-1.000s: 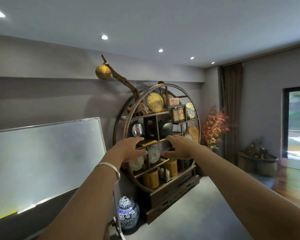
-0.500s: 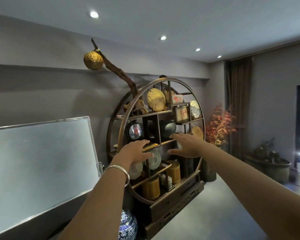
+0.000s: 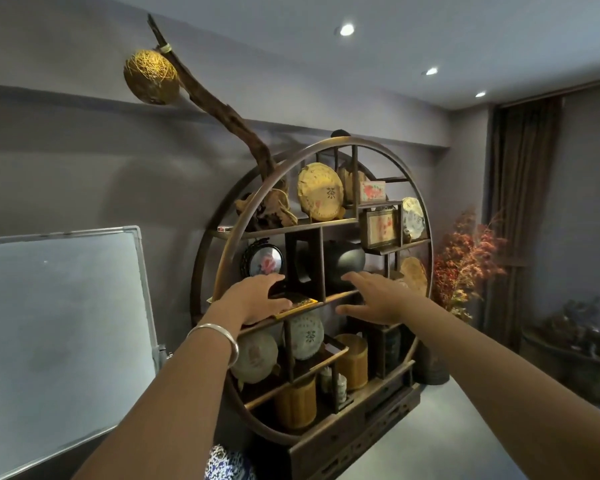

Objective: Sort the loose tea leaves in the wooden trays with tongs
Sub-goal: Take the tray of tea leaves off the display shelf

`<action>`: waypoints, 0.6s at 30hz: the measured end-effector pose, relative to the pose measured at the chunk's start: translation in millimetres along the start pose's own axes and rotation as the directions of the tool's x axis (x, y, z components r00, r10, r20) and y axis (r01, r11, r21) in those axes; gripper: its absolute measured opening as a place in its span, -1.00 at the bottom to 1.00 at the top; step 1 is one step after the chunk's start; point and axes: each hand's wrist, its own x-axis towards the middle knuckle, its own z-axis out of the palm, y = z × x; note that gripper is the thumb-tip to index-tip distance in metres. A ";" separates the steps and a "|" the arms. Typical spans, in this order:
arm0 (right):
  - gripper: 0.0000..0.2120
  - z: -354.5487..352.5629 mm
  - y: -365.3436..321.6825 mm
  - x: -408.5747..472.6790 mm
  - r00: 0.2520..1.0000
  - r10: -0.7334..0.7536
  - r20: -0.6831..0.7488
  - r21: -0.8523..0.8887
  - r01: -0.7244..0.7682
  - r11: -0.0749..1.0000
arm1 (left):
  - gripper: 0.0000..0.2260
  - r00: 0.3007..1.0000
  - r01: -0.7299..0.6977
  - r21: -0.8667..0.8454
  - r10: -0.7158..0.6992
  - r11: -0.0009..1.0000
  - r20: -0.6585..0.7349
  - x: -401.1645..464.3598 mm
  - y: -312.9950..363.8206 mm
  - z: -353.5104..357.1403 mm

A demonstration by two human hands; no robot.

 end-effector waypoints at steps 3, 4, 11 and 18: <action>-0.24 22.8 28.6 42.1 1.000 -0.006 0.015 0.012 0.006 1.000 | -0.36 1.000 0.009 -0.028 -0.009 1.000 -0.007 48.9 -20.6 23.4; -0.25 31.0 38.9 57.8 1.000 -0.007 0.014 0.015 0.006 1.000 | -0.36 1.000 0.013 -0.042 -0.013 0.999 -0.005 65.0 -28.3 32.7; -0.25 94.0 109.0 187.7 0.999 0.030 0.036 0.079 -0.032 0.996 | -0.36 0.993 0.107 -0.117 -0.100 0.987 0.070 183.1 -90.7 89.7; -0.31 142.8 153.7 315.4 1.000 0.019 0.015 0.151 -0.021 0.988 | -0.38 0.991 0.120 -0.107 -0.113 0.987 0.066 293.0 -146.0 106.6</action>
